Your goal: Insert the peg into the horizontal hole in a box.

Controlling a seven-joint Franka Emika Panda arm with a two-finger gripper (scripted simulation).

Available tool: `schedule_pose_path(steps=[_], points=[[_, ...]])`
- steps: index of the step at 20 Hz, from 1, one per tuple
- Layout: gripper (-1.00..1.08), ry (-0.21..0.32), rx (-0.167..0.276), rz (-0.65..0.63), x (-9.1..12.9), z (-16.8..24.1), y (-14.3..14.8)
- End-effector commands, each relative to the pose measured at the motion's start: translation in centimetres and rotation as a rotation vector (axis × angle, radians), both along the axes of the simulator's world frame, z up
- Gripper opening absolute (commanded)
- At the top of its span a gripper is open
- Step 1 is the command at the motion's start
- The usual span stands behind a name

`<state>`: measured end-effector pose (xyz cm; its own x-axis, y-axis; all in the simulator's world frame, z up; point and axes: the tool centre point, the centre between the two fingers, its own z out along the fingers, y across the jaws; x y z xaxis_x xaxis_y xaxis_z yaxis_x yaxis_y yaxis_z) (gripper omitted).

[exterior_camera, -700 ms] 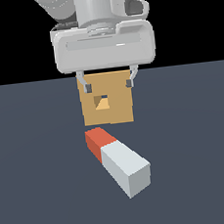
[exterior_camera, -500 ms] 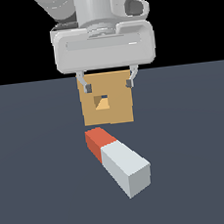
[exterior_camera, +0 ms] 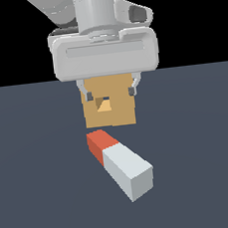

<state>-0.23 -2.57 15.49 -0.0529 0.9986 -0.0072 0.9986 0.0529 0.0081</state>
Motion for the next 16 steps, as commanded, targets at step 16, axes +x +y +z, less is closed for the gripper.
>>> schedule_pose_path(steps=[16], points=[[1.0, 0.006, 0.004, 0.326, 0.3, -5.7, -5.3]])
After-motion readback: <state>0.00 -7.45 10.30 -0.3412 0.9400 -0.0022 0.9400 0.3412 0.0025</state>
